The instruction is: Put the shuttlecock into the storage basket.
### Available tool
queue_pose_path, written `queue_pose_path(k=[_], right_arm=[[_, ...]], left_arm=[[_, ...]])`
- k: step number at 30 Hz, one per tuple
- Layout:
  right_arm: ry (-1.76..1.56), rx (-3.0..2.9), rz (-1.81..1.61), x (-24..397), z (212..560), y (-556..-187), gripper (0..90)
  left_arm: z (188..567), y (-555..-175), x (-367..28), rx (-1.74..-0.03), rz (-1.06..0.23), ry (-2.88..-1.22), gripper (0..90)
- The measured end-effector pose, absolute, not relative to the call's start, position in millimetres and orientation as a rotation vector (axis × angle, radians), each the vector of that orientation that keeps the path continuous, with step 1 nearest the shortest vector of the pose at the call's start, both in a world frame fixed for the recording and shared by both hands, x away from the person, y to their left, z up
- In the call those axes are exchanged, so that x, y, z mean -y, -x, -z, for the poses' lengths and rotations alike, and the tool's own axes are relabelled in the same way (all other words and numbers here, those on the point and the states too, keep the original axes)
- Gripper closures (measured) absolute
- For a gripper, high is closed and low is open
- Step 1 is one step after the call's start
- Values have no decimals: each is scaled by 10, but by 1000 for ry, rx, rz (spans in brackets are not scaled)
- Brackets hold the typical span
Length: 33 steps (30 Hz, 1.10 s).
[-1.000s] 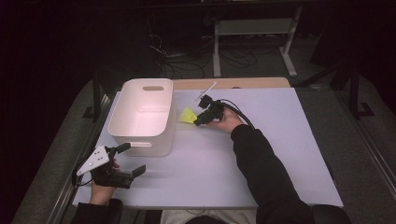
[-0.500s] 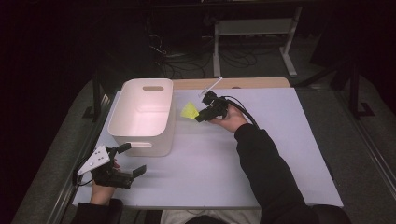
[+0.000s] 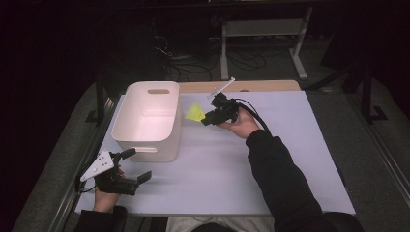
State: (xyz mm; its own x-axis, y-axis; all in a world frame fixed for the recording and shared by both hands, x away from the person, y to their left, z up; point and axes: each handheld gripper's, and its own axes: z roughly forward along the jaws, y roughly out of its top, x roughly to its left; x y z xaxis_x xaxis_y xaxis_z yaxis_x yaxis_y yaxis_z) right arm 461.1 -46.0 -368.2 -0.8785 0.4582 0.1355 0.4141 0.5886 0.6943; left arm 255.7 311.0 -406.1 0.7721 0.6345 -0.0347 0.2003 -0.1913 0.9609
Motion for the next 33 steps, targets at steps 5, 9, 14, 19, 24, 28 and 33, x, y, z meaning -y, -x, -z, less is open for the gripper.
queue_pose_path(k=[5, 9, 14, 19, 24, 28, 33], right_arm=[[-745, -2739, -1189, 472, 3603, -4564, 633], [-749, -2736, -1192, 493, 3561, -4548, 633], [-748, -2733, -1195, 535, 3507, -4543, 633], [-738, -2725, -1195, 547, 3417, -4523, 633], [-726, -2717, -1193, 545, 3321, -4501, 633], [-714, -2708, -1190, 559, 3252, -4494, 633], [-694, -2702, -1199, 568, 3160, -4480, 633]], left_arm=[[4062, -2556, -3110, -655, -444, -1755, 0], [4063, -2557, -3109, -654, -443, -1755, 0], [4063, -2557, -3110, -653, -443, -1758, 0], [4062, -2557, -3109, -654, -444, -1756, 0], [4062, -2557, -3110, -651, -444, -1757, 0], [4062, -2558, -3110, -650, -444, -1759, 0], [4062, -2558, -3110, -651, -447, -1758, 0]])
